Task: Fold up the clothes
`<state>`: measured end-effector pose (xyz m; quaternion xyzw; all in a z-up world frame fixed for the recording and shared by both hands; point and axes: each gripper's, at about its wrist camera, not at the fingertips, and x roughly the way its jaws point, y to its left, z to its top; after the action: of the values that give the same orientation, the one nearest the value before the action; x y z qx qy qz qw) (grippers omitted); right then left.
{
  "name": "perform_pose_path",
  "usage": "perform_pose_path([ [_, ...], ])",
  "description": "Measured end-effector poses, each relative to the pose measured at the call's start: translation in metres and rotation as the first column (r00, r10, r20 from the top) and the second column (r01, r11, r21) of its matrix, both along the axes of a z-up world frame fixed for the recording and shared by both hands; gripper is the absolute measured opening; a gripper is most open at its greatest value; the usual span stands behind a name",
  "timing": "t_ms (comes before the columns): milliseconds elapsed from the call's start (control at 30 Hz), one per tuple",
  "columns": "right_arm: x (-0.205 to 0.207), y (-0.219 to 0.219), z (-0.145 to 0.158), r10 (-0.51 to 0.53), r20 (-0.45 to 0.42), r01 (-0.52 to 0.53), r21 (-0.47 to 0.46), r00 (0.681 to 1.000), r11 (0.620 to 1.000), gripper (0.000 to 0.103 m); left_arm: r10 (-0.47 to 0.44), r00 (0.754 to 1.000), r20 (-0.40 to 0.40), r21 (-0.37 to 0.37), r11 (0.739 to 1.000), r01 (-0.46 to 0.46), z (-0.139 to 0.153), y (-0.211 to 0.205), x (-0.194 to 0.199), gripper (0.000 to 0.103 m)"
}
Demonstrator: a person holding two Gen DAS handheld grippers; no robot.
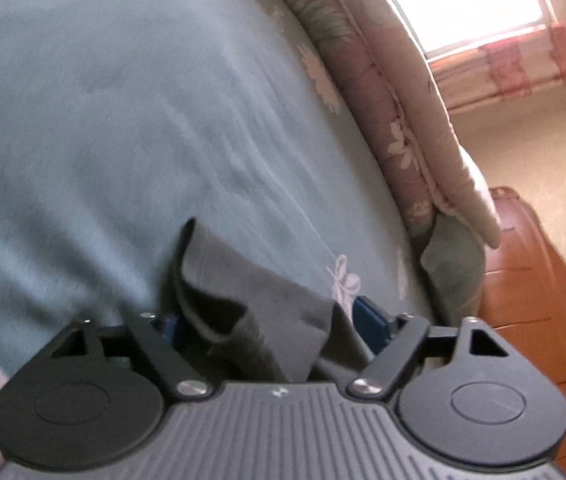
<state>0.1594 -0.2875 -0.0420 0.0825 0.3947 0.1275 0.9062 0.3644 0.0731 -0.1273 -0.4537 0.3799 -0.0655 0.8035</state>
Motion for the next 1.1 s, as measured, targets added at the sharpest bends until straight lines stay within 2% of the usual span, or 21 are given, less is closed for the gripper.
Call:
perform_pose_path([
  [33, -0.001, -0.001, 0.000, -0.002, 0.000, 0.002, 0.003, 1.000, 1.000, 0.063, 0.006, 1.000, -0.010, 0.017, 1.000, -0.006, -0.001, 0.002, 0.000, 0.054],
  [100, -0.003, -0.003, 0.000, -0.003, -0.002, 0.003, 0.004, 1.000, 1.000, 0.063, 0.018, 0.999, -0.027, 0.041, 0.999, -0.017, -0.005, 0.008, -0.003, 0.015],
  [167, -0.004, -0.004, -0.001, -0.003, -0.005, 0.003, -0.003, 1.000, 1.000, 0.063, 0.018, 0.999, -0.030, 0.055, 0.998, -0.016, -0.012, 0.015, -0.007, 0.007],
  [267, -0.004, -0.006, 0.000, -0.007, -0.007, 0.007, -0.008, 1.000, 1.000, 0.063, -0.024, 1.000, -0.014, 0.108, 0.994, 0.025, -0.008, 0.017, -0.006, 0.004],
  [400, -0.004, -0.008, 0.005, -0.013, 0.007, 0.013, -0.018, 1.000, 1.000, 0.063, -0.063, 0.998, 0.018, 0.197, 0.979, 0.058, 0.012, 0.023, 0.005, 0.002],
  [500, -0.003, -0.009, 0.009, -0.013, 0.017, 0.013, -0.025, 1.000, 1.000, 0.063, -0.092, 0.995, 0.041, 0.280, 0.957, 0.077, 0.032, 0.033, 0.018, 0.002],
  [567, -0.002, -0.009, 0.011, -0.014, 0.021, 0.014, -0.032, 1.000, 0.999, 0.063, -0.111, 0.992, 0.060, 0.357, 0.930, 0.083, 0.048, 0.040, 0.027, 0.002],
  [733, 0.003, -0.013, 0.012, -0.025, 0.023, 0.026, -0.038, 0.999, 0.999, 0.063, -0.130, 0.986, 0.102, 0.554, 0.831, 0.052, 0.086, 0.065, 0.045, 0.002],
  [933, 0.017, -0.024, 0.016, -0.046, 0.029, 0.048, -0.077, 0.999, 0.996, 0.063, -0.070, 0.985, 0.156, 0.654, 0.755, -0.050, 0.123, 0.115, 0.048, 0.002],
  [1100, 0.028, -0.032, 0.023, -0.047, 0.050, 0.054, -0.135, 0.998, 0.989, 0.063, 0.029, 0.983, 0.179, 0.689, 0.710, -0.146, 0.147, 0.163, 0.047, 0.002],
])
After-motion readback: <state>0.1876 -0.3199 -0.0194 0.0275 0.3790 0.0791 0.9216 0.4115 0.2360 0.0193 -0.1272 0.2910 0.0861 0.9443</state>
